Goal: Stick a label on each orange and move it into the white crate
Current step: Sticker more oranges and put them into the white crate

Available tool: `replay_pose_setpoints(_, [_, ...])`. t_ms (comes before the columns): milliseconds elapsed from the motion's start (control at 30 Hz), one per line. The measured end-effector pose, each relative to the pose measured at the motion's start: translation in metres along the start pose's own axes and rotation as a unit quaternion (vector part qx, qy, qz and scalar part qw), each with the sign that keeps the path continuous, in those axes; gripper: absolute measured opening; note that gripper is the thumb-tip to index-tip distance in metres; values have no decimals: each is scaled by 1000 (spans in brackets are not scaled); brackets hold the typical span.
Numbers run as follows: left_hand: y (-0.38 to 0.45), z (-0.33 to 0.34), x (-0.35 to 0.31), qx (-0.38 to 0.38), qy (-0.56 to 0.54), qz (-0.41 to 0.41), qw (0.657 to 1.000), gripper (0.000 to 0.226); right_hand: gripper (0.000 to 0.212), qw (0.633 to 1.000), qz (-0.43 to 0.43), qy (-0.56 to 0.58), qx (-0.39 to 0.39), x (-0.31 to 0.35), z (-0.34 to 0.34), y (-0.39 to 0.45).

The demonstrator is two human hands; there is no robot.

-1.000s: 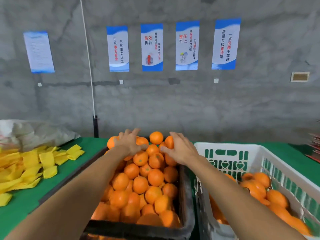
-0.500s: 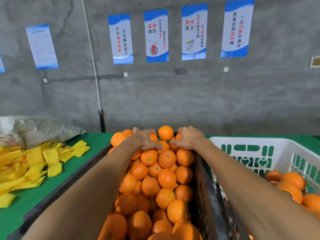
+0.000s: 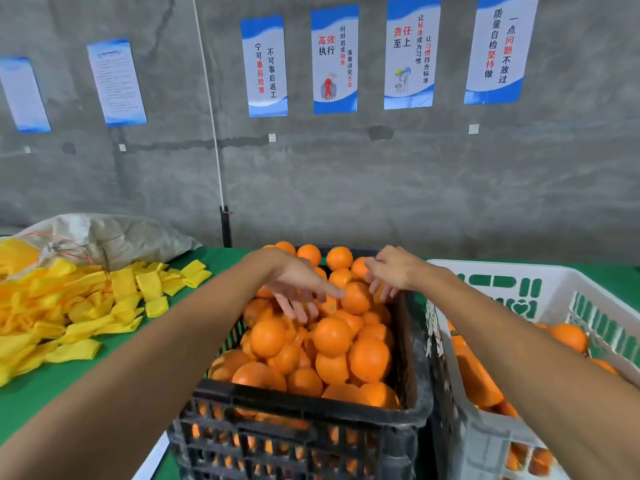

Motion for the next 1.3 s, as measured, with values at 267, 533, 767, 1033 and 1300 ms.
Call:
replay_pose_setpoints(267, [13, -88, 9, -394, 268, 40, 878, 70, 68, 993, -32, -111, -37, 20, 12, 19])
replay_pose_setpoints(533, [68, -136, 15, -378, 351, -25, 856, 85, 100, 975, -38, -216, 25, 34, 51, 82])
replay_pose_setpoints(767, [95, -145, 28, -312, 377, -98, 866, 105, 106, 953, -47, -297, 18, 41, 62, 101])
replay_pose_setpoints(1033, [104, -137, 15, -272, 374, -15, 887, 95, 113, 945, -42, -320, 47, 40, 73, 114])
replay_pose_setpoints(1300, [103, -155, 2, -309, 288, 27, 906, 80, 104, 960, -50, -274, -31, 41, 53, 118])
Point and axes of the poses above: each hand's wrist, its own y-axis towards the middle knuckle, its own z-axis out of the palm, x = y × z, the point moved 10 cm from there along y, towards the middle knuckle, and after that the axes turned 3 degrees about -y, right-handed, at the moved point
